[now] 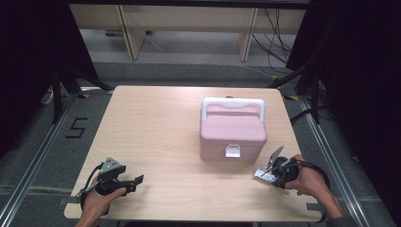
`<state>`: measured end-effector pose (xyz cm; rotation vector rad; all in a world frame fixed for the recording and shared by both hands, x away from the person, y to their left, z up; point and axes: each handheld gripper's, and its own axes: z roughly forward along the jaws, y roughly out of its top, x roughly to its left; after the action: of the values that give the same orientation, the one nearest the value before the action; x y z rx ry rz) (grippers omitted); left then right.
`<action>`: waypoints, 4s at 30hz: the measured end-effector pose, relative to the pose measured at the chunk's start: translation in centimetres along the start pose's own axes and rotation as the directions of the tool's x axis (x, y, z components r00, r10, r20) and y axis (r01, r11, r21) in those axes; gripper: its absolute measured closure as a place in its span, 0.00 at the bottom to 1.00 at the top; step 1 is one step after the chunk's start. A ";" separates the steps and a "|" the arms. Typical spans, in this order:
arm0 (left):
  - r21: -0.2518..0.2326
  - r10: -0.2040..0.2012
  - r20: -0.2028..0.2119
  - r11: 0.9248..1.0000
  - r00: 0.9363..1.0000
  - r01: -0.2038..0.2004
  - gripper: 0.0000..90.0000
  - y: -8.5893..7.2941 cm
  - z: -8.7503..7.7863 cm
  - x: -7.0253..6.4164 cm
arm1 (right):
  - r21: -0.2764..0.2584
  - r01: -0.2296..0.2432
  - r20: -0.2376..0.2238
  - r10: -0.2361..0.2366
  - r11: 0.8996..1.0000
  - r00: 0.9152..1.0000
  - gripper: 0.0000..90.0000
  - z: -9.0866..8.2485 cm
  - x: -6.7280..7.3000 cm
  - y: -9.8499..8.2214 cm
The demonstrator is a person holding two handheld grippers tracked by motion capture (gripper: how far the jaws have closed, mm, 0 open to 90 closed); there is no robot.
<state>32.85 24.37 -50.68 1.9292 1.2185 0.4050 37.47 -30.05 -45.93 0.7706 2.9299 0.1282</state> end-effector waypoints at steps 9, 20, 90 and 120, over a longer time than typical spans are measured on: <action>-0.021 -0.025 0.000 0.999 1.000 0.025 0.17 0.0 0.1 -0.1 | 0.008 -0.004 -0.008 0.004 1.000 1.000 0.78 0.5 -1.0 -0.2; 0.002 0.009 0.001 1.000 1.000 -0.009 0.17 0.0 0.0 0.0 | 0.013 -0.023 -0.011 0.023 1.000 1.000 0.78 0.9 -1.0 -0.4; -0.067 0.237 0.116 0.971 0.965 -0.231 1.00 13.3 12.1 -7.5 | -0.672 -0.310 -0.051 0.377 0.672 0.925 1.00 0.0 -8.7 0.9; -0.030 0.183 0.153 0.983 0.971 -0.181 1.00 15.0 14.8 -8.7 | -0.726 -0.313 -0.104 0.353 0.613 0.930 1.00 0.4 -7.8 2.9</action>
<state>47.07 6.87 -47.23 2.0265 0.9396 0.3504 45.69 -31.40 -45.37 1.0987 2.2798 1.2151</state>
